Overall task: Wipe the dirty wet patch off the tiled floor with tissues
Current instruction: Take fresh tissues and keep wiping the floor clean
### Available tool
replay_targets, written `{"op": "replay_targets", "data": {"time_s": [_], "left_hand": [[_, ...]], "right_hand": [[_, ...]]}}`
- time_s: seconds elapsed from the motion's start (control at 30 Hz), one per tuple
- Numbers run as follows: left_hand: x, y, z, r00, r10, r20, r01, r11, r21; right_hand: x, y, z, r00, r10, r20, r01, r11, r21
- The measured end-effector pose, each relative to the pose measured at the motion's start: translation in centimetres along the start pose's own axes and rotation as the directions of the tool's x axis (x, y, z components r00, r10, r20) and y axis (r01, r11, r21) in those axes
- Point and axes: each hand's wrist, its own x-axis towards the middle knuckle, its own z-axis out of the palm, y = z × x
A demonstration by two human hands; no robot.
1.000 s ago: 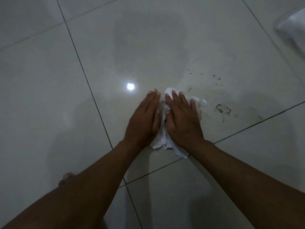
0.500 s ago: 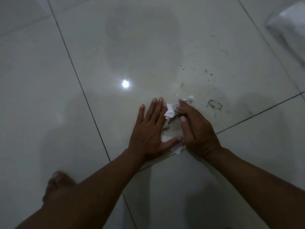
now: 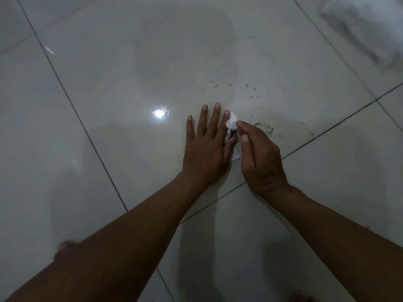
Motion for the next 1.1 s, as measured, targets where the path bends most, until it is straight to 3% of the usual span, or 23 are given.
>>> {"op": "replay_targets", "data": {"time_s": [0.1, 0.2, 0.33, 0.5, 0.7, 0.77, 0.87, 0.97, 1.03, 1.1], "left_hand": [[1.0, -0.7, -0.6, 1.000, 0.022, 0.017, -0.021, 0.996, -0.089], [-0.4, -2.9, -1.6, 0.999, 0.039, -0.022, -0.043, 0.960, -0.278], [-3.3, -6.4, -2.0, 0.995, 0.050, -0.086, -0.064, 0.985, -0.162], [-4.8, -7.5, -1.8, 0.995, -0.039, -0.091, 0.026, 0.990, -0.141], [-6.3, -9.6, -2.0, 0.989, -0.120, -0.085, 0.105, 0.981, -0.161], [-7.1, -10.2, -2.0, 0.983, -0.156, -0.095, 0.138, 0.976, -0.170], [-8.7, -11.1, -1.6, 0.978, -0.188, -0.094, 0.173, 0.973, -0.153], [-9.2, -11.4, -1.2, 0.978, -0.186, -0.094, 0.175, 0.978, -0.114], [-9.1, -11.3, -1.2, 0.976, -0.195, -0.097, 0.183, 0.976, -0.114], [-9.0, -11.2, -1.2, 0.975, -0.202, -0.092, 0.189, 0.973, -0.129]], "right_hand": [[0.4, -0.1, 0.2, 1.000, 0.001, 0.000, -0.001, 0.999, -0.042], [0.9, -0.4, 0.7, 0.992, -0.098, 0.085, 0.107, 0.987, -0.118], [0.4, -0.7, 2.3, 0.958, -0.125, 0.260, 0.180, 0.963, -0.201], [-1.5, 0.2, 3.5, 0.937, -0.266, 0.226, 0.330, 0.886, -0.325], [1.0, -2.1, 6.4, 0.998, -0.005, 0.058, 0.025, 0.939, -0.342], [0.4, -4.0, 8.2, 0.985, -0.103, 0.137, 0.140, 0.944, -0.298], [-3.1, -5.1, 8.9, 0.863, -0.330, 0.383, 0.435, 0.870, -0.231], [-4.3, -3.7, 7.2, 0.784, -0.418, 0.459, 0.554, 0.805, -0.213], [-3.4, -2.5, 6.4, 0.808, -0.409, 0.425, 0.549, 0.783, -0.292], [-1.3, -1.7, 6.4, 0.884, -0.312, 0.347, 0.438, 0.814, -0.383]]}}
